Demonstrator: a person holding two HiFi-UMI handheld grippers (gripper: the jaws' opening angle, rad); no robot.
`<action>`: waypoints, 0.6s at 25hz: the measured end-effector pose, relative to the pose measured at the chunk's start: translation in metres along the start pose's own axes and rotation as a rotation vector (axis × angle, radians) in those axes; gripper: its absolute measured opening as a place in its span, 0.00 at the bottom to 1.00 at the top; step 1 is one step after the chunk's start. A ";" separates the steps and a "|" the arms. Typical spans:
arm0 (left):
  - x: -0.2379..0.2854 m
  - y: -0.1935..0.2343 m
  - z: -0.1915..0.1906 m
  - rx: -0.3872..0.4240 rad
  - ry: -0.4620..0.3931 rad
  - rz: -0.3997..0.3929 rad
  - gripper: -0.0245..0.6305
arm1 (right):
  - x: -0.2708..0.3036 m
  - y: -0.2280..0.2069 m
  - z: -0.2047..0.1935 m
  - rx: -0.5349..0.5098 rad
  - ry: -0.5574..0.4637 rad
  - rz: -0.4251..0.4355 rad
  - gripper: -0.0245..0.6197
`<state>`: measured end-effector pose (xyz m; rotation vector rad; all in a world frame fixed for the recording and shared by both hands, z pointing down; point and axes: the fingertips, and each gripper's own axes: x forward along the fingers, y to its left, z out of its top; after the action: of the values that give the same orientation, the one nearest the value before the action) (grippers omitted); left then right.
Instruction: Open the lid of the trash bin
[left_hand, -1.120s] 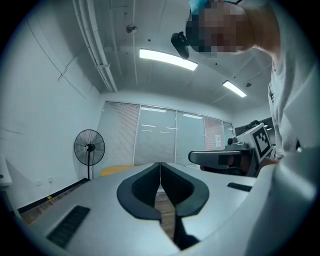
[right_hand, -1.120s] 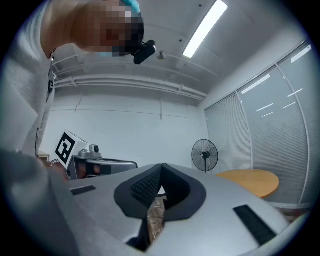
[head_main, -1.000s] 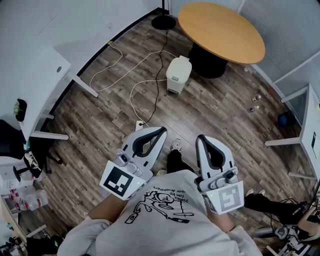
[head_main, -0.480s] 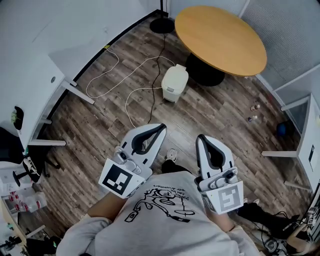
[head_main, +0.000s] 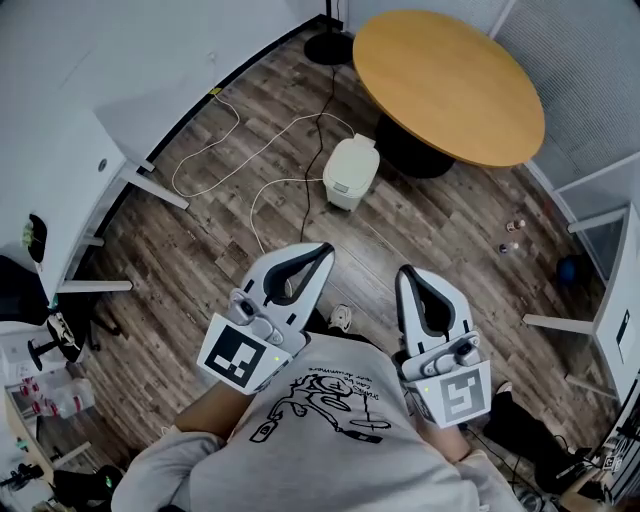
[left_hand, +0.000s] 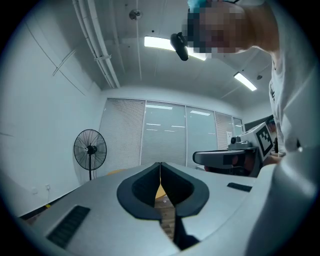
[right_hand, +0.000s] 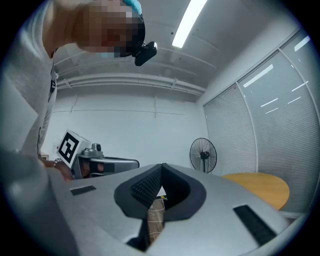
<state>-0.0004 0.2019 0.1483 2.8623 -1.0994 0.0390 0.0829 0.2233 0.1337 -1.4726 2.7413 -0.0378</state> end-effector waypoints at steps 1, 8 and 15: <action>0.004 0.004 0.000 0.000 0.002 0.001 0.07 | 0.005 -0.003 0.000 0.001 0.000 0.001 0.04; 0.029 0.051 0.000 -0.004 -0.025 0.003 0.07 | 0.052 -0.019 -0.011 0.011 0.027 0.003 0.04; 0.059 0.124 -0.005 -0.023 -0.001 -0.015 0.07 | 0.129 -0.039 -0.019 -0.003 0.045 -0.007 0.05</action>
<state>-0.0391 0.0712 0.1638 2.8499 -1.0717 0.0245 0.0433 0.0945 0.1521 -1.5001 2.7725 -0.0669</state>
